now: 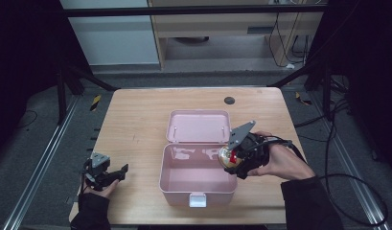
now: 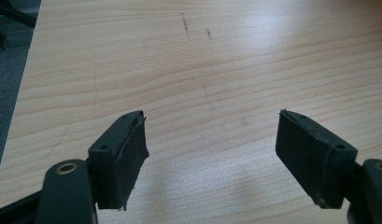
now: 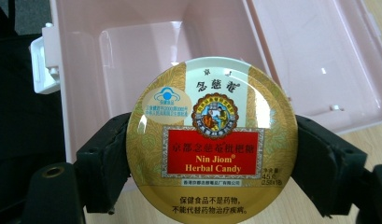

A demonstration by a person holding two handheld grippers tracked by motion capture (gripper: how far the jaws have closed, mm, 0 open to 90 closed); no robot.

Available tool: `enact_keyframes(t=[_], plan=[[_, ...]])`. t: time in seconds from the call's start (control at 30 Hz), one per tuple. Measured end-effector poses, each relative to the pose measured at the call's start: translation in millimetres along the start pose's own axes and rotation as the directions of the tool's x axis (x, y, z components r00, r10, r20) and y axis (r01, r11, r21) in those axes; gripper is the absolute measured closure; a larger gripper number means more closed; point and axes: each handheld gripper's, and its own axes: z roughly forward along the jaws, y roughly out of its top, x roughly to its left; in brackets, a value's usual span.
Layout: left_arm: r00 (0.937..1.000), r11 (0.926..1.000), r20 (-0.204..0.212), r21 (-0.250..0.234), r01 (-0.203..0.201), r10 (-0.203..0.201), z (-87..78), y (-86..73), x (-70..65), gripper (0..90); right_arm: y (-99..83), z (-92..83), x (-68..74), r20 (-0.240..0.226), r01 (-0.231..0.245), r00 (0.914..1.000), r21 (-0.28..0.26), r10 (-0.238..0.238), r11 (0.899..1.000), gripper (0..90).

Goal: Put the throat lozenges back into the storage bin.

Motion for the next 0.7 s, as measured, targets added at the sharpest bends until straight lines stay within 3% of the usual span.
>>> enact_keyframes(t=[0.47,0.7], plan=[[1.0000,1.0000,-0.001,-0.002,-0.001,0.001,-0.5,0.2,0.3,23.9,10.1,29.3,3.7,-0.024,0.022,0.9995,0.031,-0.021,0.999,20.6],[1.0000,1.0000,-0.001,-0.001,-0.003,0.003,-0.2,0.1,0.2,23.9,6.9,43.0,4.8,-0.033,0.026,0.9992,0.071,-0.023,0.997,20.6]])
